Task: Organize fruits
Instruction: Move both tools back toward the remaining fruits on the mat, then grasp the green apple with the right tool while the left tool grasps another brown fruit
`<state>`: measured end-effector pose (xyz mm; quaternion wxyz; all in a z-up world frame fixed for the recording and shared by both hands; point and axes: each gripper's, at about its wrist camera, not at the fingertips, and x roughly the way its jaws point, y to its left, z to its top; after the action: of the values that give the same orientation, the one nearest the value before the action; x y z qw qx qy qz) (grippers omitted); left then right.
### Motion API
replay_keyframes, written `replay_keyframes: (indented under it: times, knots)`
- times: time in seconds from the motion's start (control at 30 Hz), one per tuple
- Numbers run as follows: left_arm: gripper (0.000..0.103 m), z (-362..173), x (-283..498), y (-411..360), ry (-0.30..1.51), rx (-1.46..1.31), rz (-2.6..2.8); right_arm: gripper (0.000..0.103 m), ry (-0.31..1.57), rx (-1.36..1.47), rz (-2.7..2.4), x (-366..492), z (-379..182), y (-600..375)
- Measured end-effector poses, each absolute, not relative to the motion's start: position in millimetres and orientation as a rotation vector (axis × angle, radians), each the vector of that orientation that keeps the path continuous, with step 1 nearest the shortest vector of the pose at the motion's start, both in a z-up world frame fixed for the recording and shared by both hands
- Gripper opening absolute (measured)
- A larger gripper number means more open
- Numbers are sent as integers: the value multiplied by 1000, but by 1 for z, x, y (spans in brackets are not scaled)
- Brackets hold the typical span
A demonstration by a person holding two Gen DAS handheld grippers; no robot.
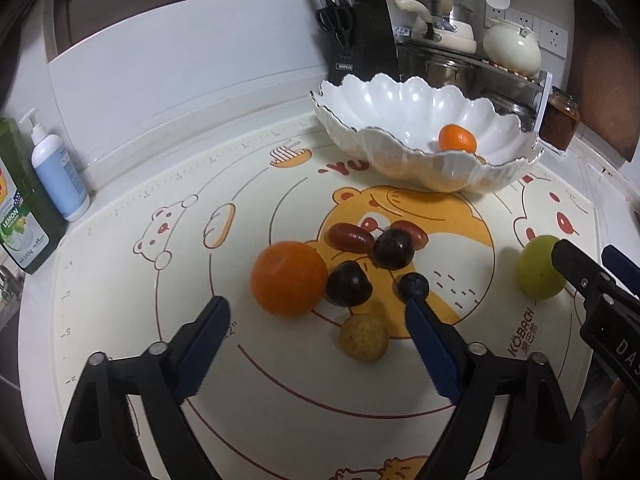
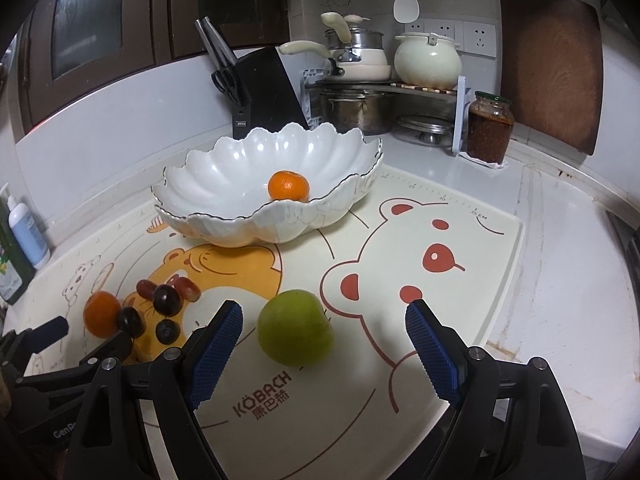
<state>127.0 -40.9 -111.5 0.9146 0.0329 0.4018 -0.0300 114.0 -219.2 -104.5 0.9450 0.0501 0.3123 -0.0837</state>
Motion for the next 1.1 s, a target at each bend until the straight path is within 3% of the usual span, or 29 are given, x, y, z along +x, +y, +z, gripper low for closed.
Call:
replay_keyframes:
  times: [0.6,0.77,0.93,1.1]
  knots:
    - [57,-129,129,-47,897,67,-100,83,712,59,-165,131,-123,-213]
    - [47,-128,127,-49,897,64,-120,73,743,75,-142,136,-130,-214]
    - [37,-127,125,-51,897,62,-136,50,749,85,-88,137,-131,-209]
    - [26,-126,123,-53,900,56,-153,50,749,85,-84,136,-131,-207]
